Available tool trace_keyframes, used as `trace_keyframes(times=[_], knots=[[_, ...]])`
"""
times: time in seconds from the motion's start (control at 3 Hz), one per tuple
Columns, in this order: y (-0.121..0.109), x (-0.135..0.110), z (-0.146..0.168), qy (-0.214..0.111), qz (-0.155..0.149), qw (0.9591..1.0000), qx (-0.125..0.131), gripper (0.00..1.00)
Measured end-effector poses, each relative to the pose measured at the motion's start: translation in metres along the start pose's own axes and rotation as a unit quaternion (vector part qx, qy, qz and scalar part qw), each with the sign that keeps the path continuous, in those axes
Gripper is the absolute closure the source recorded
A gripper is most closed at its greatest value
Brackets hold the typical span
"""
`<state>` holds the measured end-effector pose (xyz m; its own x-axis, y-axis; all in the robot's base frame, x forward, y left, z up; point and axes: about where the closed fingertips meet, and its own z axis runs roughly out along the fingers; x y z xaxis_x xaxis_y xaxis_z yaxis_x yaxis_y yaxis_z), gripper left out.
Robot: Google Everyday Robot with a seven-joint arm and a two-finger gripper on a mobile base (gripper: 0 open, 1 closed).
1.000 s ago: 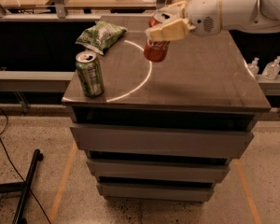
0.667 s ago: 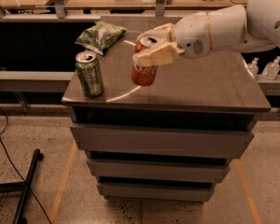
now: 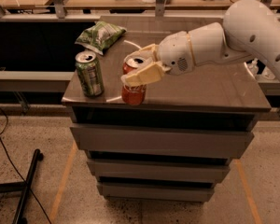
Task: Move coke can near green can
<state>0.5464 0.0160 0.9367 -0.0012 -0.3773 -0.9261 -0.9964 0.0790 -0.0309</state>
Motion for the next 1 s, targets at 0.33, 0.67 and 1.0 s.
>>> trace_keyframes(times=[0.33, 0.67, 1.0], knots=[[-0.007, -0.006, 0.005, 0.006, -0.013, 0.9999, 0.000, 1.00], [-0.016, -0.009, 0.014, 0.015, -0.023, 0.9996, 0.000, 1.00], [-0.025, -0.004, 0.027, 0.030, -0.027, 0.9992, -0.004, 1.00]])
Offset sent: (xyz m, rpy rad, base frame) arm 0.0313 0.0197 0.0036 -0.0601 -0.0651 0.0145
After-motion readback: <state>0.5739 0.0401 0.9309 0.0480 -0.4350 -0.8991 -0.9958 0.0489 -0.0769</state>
